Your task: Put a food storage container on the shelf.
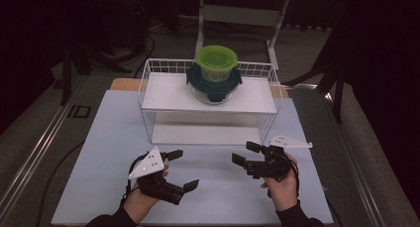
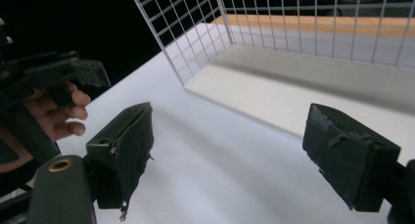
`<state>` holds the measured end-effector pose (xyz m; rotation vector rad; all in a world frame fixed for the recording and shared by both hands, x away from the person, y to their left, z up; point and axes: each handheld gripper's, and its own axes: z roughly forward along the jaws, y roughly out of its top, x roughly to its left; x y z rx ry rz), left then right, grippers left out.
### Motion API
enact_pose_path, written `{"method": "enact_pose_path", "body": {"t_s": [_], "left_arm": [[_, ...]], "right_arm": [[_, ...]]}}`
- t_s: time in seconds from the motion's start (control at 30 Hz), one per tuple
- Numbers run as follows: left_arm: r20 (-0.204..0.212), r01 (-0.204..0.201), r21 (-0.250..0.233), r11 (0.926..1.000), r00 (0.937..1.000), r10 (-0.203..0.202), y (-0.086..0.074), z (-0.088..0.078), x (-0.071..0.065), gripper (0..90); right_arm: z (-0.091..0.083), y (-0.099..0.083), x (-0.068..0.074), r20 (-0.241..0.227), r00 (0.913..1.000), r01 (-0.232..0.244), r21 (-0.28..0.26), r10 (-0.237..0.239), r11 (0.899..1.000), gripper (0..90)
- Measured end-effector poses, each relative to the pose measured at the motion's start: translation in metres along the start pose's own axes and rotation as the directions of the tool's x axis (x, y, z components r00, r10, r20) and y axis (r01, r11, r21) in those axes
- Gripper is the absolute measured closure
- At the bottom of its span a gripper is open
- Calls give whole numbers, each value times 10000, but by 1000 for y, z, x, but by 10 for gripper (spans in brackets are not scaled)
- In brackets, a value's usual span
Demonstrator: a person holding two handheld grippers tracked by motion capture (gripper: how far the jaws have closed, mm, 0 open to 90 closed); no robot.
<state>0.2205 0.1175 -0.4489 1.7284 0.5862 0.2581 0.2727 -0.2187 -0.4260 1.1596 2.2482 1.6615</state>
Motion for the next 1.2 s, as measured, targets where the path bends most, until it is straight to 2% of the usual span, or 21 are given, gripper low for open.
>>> {"method": "enact_pose_path", "body": {"t_s": [0.07,0.1,0.37,0.63,0.8,0.87,1.03,1.2], "left_arm": [[-2,-29,14,10000,10000,29,-2,0,0,2],[-2,-60,97,9999,10000,60,-7,0,0,2],[32,176,233,9996,9998,-176,-24,2,-1,2],[57,134,320,9994,9999,-136,-38,2,-2,2],[22,60,401,9992,10000,-61,-46,1,-1,2],[9,171,393,9991,9999,-172,-49,0,0,2],[-63,82,469,9989,9999,-79,-53,2,1,2],[-16,83,428,9991,10000,-82,-53,3,2,2]], "right_arm": [[-1,-4,-1,5,10000,-5,-29,5,10000,184],[-1,-12,-3,75,10000,-43,50,43,10000,184],[1,-45,-10,281,9996,-109,501,95,9987,184],[-1,-66,-13,506,9987,46,867,-90,9962,183],[-8,-72,-16,789,9961,316,843,-383,9959,183],[-12,-74,-19,908,9954,244,741,-311,9970,183],[-17,-74,-25,1131,9935,81,522,-139,9986,183],[-16,-75,-27,1158,9932,90,526,-151,9986,183]]}}
